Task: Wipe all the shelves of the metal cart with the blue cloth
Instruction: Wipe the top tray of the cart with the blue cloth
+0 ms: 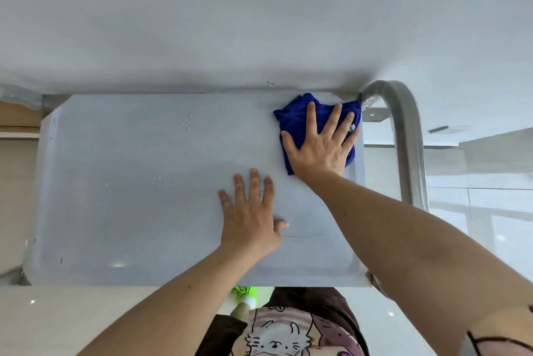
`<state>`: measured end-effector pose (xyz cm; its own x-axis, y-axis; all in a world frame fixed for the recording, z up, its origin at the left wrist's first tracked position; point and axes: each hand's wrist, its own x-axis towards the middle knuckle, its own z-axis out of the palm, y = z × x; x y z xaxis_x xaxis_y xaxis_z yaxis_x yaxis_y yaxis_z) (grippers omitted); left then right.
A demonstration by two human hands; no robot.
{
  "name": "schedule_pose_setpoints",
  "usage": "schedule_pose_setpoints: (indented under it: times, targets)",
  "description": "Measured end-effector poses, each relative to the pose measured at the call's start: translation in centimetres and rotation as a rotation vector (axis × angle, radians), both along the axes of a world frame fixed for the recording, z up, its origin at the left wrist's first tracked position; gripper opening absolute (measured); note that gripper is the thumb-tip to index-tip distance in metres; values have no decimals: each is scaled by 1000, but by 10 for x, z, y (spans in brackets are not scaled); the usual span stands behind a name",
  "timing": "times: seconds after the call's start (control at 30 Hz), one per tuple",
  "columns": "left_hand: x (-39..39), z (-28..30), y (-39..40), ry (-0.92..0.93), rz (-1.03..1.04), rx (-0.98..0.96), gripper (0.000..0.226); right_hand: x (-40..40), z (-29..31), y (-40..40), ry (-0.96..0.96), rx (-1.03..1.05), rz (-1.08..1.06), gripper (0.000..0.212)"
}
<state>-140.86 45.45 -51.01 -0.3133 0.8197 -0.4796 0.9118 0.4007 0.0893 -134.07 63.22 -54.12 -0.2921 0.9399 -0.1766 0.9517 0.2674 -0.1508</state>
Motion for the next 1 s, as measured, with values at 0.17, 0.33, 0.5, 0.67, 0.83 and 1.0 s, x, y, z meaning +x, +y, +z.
schedule_pose_setpoints:
  times: [0.17, 0.33, 0.5, 0.67, 0.83, 1.0]
  targets:
    - [-1, -4, -3, -1, -6, 13, 96, -17, -2, 20, 1, 9, -27, 90]
    - [0, -4, -3, 17, -23, 14, 96, -23, -2, 28, 15, 18, -27, 90]
    - [2, -5, -1, 39, -37, -23, 96, -22, -2, 27, 18, 24, -16, 89]
    - [-1, 0, 3, 34, -45, -61, 95, -14, 2, 15, 25, 16, 2, 86]
    - [-4, 5, 5, 30, -63, -93, 96, 5, 4, -17, 6, -7, 29, 85]
    - [-11, 15, 4, 14, -82, -94, 100, 26, 6, -56, -1, -9, 31, 83]
